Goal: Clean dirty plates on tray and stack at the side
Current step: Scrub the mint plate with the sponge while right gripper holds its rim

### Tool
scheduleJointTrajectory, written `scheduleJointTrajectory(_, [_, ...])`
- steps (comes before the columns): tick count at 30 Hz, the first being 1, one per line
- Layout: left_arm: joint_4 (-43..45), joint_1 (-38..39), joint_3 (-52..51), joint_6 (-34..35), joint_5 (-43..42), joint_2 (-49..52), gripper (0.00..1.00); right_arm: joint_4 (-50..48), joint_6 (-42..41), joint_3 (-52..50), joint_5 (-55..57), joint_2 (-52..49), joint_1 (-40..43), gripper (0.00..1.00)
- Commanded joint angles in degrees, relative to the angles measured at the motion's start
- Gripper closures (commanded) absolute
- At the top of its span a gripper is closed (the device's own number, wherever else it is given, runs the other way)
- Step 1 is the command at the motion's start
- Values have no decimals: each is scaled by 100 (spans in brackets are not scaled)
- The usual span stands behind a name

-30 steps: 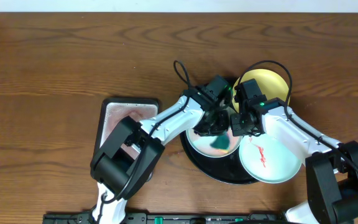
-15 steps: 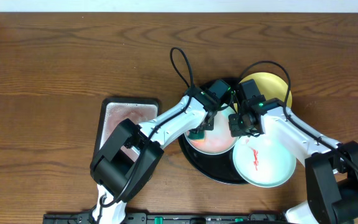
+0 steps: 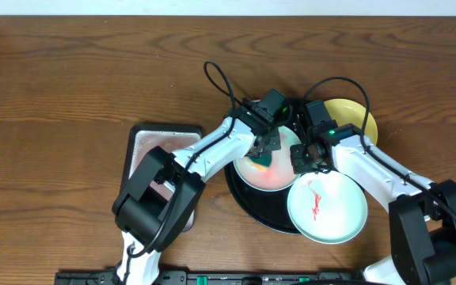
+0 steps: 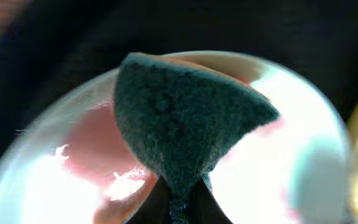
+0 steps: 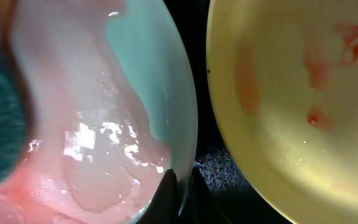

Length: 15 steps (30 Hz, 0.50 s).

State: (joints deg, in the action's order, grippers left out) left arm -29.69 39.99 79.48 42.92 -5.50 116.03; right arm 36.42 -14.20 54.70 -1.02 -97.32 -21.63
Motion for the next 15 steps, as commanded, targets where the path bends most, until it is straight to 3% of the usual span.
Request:
scheduleJointTrajectory(1, [417,74,-105,901,-1080,317,93,114,361,-26,203,44,-22,99])
scheduleJointTrajectory(7, [564,201,-170,1217,-1547,584,93,142,356,-26,203,46,-22,99])
scheduleJointTrajectory(15, [562,348,-170,901,-2999,999,93,162,356,-26,203,44,-22,99])
